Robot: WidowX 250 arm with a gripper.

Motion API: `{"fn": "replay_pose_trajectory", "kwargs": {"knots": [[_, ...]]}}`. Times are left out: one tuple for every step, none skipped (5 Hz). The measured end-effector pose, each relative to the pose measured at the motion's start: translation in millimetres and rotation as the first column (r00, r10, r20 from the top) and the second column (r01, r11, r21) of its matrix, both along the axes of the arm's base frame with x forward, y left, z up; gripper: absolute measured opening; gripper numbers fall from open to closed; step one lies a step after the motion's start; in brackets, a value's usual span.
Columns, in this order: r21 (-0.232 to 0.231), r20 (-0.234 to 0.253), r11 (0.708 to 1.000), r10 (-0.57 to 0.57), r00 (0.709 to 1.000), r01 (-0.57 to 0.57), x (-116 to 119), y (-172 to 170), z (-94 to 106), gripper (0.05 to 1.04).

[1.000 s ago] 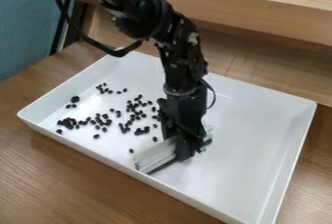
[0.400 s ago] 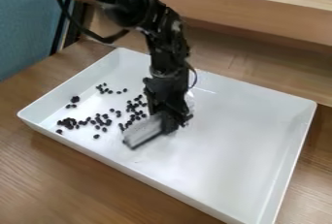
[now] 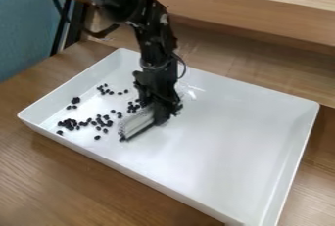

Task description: Sweep into pile

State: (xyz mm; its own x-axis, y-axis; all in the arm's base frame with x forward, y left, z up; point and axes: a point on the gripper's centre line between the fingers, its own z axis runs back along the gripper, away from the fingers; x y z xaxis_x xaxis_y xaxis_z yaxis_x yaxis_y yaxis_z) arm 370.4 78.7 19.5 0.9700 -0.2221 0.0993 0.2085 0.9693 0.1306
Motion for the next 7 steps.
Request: {"fn": "replay_pose_trajectory", "kwargs": {"knots": [[-0.033,0.002,0.995,0.093,0.996,-0.093,-6,21,-0.7,0.397],[-0.056,0.014,0.982,0.182,0.983,-0.181,-13,43,-2.3,0.397],[-0.056,0.020,0.974,0.219,0.975,-0.218,-17,57,-1.9,0.397],[-0.054,0.022,0.964,0.261,0.965,-0.259,-24,74,-0.8,0.397],[-0.053,0.014,0.960,0.276,0.961,-0.275,-28,80,-1.3,0.397],[-0.053,0.010,0.959,0.279,0.960,-0.278,-30,81,-1.4,0.397],[-0.080,0.005,0.959,0.272,0.962,-0.270,-29,77,-1.0,0.397]]}}
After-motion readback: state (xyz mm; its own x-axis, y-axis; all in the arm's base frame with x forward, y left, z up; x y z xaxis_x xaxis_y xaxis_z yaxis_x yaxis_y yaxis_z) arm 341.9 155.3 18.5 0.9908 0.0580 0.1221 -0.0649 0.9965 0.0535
